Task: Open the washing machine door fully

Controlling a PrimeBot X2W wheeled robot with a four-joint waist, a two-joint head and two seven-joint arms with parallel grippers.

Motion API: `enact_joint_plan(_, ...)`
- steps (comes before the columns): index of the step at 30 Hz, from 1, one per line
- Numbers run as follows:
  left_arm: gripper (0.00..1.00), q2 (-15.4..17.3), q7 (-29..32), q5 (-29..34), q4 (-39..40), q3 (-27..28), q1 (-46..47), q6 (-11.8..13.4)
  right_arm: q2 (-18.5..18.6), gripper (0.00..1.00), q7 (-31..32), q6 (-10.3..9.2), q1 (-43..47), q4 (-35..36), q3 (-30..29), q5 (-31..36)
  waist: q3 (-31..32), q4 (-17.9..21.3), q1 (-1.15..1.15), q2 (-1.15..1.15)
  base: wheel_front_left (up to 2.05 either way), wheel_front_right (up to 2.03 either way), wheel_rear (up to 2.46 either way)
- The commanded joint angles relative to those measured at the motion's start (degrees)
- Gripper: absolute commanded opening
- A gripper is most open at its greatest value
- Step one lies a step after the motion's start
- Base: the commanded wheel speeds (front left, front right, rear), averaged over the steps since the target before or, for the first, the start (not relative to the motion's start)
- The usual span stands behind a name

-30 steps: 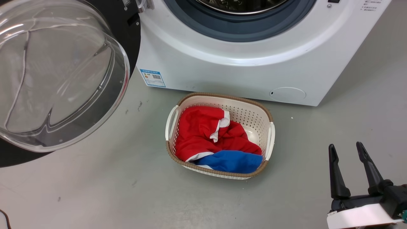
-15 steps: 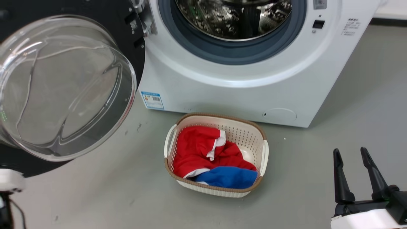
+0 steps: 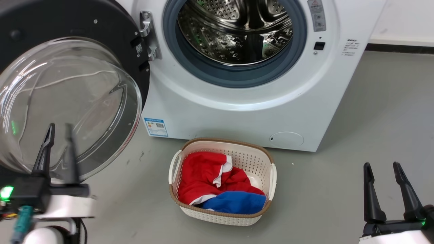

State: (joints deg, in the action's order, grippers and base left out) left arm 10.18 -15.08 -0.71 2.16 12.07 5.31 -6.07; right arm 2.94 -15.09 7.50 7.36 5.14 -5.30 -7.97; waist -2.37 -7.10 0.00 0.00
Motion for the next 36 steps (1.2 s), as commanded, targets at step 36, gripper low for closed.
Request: enact_joint_plan(36,1.00,-7.1,-0.1,-3.9,-7.5,-11.4,-9.6,2.8,-0.1,1.00,-0.1,-0.01,4.4,-0.9,0.4,-2.4,2.6,5.0,0.00,0.00,0.00,0.00,0.00)
